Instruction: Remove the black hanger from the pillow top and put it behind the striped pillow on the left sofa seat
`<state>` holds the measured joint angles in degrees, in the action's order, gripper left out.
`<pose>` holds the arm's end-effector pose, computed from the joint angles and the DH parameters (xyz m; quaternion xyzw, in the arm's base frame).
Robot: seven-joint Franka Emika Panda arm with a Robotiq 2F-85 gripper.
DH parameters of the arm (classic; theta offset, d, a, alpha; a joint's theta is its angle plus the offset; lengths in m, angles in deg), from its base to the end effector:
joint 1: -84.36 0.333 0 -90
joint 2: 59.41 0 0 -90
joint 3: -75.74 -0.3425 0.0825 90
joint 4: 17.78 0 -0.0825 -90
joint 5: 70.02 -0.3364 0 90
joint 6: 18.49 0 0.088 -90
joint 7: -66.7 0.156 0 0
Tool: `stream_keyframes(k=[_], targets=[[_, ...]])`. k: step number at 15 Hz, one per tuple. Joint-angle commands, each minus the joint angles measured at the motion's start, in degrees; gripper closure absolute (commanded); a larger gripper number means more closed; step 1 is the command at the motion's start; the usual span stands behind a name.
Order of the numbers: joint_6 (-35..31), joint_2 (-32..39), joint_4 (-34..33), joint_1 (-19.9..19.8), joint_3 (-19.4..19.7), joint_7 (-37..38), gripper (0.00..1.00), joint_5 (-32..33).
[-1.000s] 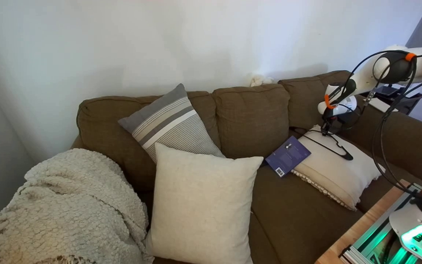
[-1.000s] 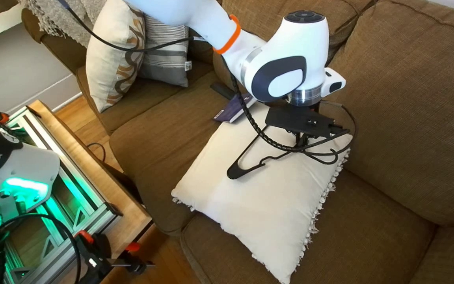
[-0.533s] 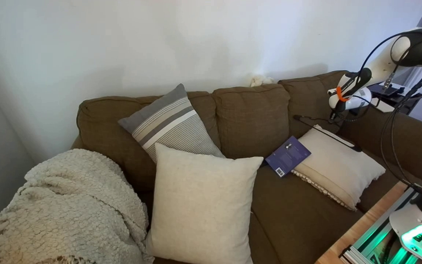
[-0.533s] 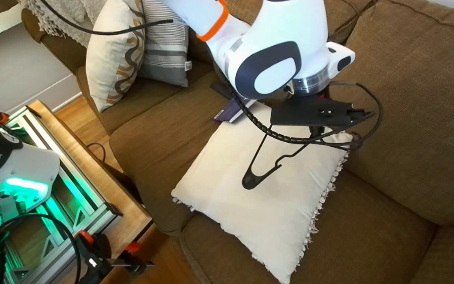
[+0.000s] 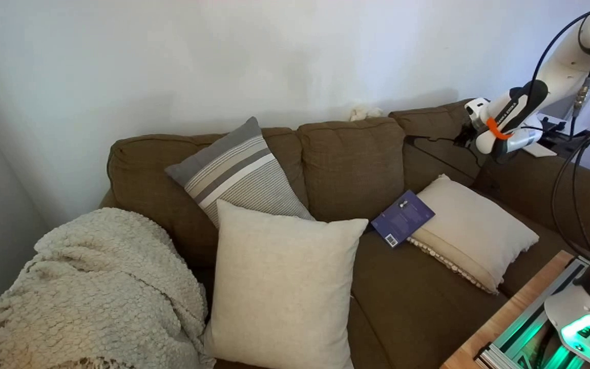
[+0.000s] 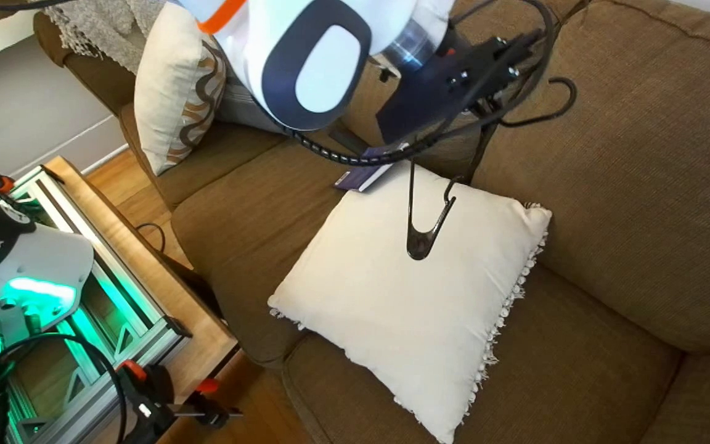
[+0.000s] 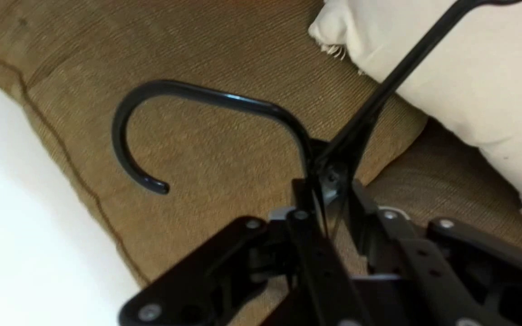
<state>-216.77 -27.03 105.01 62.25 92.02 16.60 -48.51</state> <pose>0.5343 -0.3417 0.2549 0.8737 0.3234 0.2038 0.3008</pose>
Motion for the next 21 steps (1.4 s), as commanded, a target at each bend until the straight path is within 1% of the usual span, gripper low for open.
stream_keyframes(k=[1,3,4,6,7,8,9,10,14,15,16,17,18,19,20,21], targets=[[-11.13,-6.54,12.69,13.84,10.21,-7.86,0.94,-2.51],[-14.64,-9.29,18.33,20.53,13.13,-12.92,0.94,-4.31],[-15.15,-10.79,21.08,23.7,14.03,-14.89,0.94,-5.09],[-13.31,-13.65,26.29,30.16,14.91,-17.09,0.94,-8.31],[-14.25,-9.7,19.87,22.13,9.88,-15.25,0.77,-6.88],[-14.27,-10.87,22.26,24.62,9.95,-16.39,0.77,-8.52],[-14.27,-11.68,23.83,26.16,9.89,-16.99,0.77,-9.5],[-14.28,-12.23,24.7,26.82,9.87,-17.21,0.77,-9.82],[-14.27,-12.63,25.06,26.67,10.61,-17.94,0.77,-9.88],[-14.27,-12.63,25.06,26.67,10.66,-17.95,0.94,-9.88],[-14.22,-11.88,24.74,28.36,10.92,-19.79,0.94,-12.17],[-13.98,-11.32,24.48,30.33,10.97,-22.48,0.94,-15.07],[-12.98,-10.78,24.57,35.22,14.72,-23.88,0.94,-16.68],[-10.86,-9.91,24.37,39.87,17.38,-29.52,0.94,-22.99],[-10.2,-8.41,23.85,44.62,21.02,-32.12,0.94,-27.59],[-9.56,-6.07,22.7,48.44,23.09,-34.66,0.94,-32.15]])
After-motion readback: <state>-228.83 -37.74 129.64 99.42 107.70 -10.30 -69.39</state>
